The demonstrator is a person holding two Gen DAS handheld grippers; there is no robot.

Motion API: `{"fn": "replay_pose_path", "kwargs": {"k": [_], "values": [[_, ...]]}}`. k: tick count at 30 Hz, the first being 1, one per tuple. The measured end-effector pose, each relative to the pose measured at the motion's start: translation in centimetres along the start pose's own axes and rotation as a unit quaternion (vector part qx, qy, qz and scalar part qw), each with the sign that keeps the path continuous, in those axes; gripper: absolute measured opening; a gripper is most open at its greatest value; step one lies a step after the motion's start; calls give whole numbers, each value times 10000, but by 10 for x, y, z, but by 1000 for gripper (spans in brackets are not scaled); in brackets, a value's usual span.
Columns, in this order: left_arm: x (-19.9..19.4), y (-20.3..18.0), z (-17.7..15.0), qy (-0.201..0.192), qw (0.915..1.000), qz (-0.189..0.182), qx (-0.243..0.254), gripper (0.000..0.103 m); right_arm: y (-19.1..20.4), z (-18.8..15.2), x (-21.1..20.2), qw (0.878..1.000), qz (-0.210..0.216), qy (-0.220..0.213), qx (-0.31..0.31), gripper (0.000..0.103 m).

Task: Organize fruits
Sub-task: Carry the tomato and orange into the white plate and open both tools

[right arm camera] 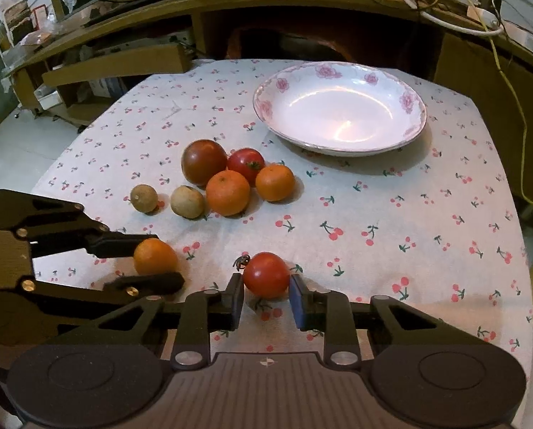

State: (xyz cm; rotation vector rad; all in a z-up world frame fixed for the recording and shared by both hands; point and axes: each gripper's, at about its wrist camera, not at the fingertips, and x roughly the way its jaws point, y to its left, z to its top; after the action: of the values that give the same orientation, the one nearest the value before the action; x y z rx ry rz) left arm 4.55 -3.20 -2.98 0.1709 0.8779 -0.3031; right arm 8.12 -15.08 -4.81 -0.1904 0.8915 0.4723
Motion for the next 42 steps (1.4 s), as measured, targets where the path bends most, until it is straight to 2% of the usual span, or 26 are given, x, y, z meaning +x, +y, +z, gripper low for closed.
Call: {"fn": "replay_pose_path", "kwargs": {"k": [9,25,32,42], "values": [[-5,7,30,-231,9995,-68,-212,35,-5,16,-13,9993,86,-303,214,28],[34,31,101,-624,9978,129,-190,35,-40,70,5,9947,-408,-670,663,28],[58,35,113,-594,9980,135,-186,35,-52,82,21,9940,-534,-651,692,29],[71,38,117,-611,9979,129,-196,35,-57,89,31,9932,-632,-751,619,32]]}}
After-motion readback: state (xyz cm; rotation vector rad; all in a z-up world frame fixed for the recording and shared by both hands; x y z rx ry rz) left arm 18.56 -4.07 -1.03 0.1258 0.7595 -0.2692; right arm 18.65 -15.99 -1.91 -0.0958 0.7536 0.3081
